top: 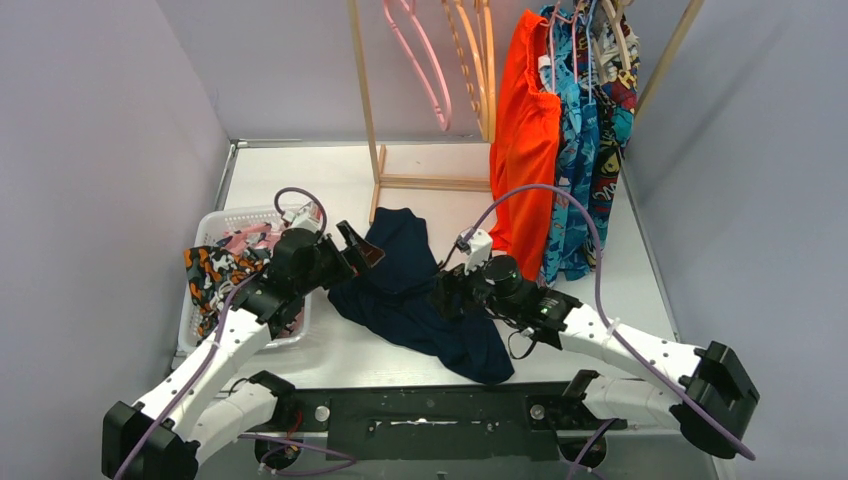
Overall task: Remove the shorts from the hanger
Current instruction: Pick up the shorts at the center of the board.
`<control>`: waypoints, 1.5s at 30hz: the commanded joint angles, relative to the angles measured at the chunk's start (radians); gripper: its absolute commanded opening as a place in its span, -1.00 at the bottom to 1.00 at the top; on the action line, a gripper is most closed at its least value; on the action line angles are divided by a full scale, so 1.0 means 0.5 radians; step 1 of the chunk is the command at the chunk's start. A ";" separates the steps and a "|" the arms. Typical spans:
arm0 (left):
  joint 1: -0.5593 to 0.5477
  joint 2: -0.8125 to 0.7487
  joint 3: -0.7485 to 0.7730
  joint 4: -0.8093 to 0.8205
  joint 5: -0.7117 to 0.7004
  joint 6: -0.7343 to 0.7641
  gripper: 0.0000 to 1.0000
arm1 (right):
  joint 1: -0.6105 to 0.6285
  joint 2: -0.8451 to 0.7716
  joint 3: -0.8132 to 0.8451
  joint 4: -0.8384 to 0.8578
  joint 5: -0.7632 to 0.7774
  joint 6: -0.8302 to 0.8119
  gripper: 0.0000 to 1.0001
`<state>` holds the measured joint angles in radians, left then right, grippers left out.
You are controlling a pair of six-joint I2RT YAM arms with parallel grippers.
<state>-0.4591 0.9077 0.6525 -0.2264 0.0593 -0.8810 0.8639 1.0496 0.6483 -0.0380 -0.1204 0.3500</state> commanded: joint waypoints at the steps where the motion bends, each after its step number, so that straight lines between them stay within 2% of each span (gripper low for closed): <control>1: 0.007 0.074 0.210 -0.108 0.112 0.141 0.95 | -0.012 0.077 -0.017 0.097 0.448 0.143 0.82; 7: 0.007 0.152 0.225 -0.187 0.148 0.180 0.96 | -0.195 0.321 0.063 0.114 0.129 0.288 0.82; 14: 0.010 0.160 0.182 -0.197 0.218 0.106 0.95 | -0.171 0.640 0.265 0.172 -0.136 0.309 0.55; 20: 0.010 0.125 0.101 -0.181 0.290 0.059 0.90 | -0.146 0.720 0.300 0.162 -0.159 0.321 -0.11; 23: 0.010 0.129 0.060 -0.177 0.293 0.026 0.89 | -0.121 0.635 0.199 0.303 -0.263 0.359 -0.57; 25: 0.010 0.132 0.026 -0.158 0.297 -0.003 0.89 | -0.080 0.568 0.102 0.421 -0.342 0.373 -0.77; 31: 0.007 0.191 -0.062 -0.113 0.370 -0.063 0.89 | 0.118 0.555 -0.048 0.508 -0.639 0.402 -0.83; 36: -0.003 0.267 -0.035 -0.240 0.333 -0.002 0.89 | 0.301 0.590 -0.135 0.522 -0.711 0.440 -0.84; 39: -0.005 0.323 -0.043 -0.284 0.282 0.030 0.88 | 0.328 0.606 -0.216 0.625 -0.864 0.489 -0.85; 42: -0.027 0.389 -0.062 -0.178 0.317 0.003 0.88 | 0.359 0.611 -0.276 0.703 -0.960 0.517 -0.84; 45: -0.144 0.504 -0.014 -0.094 0.295 0.008 0.88 | 0.364 0.629 -0.298 0.699 -0.952 0.507 -0.81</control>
<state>-0.4728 1.1084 0.6174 -0.3531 0.2115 -0.8875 1.0313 1.3521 0.5095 0.2295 -0.5343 0.5873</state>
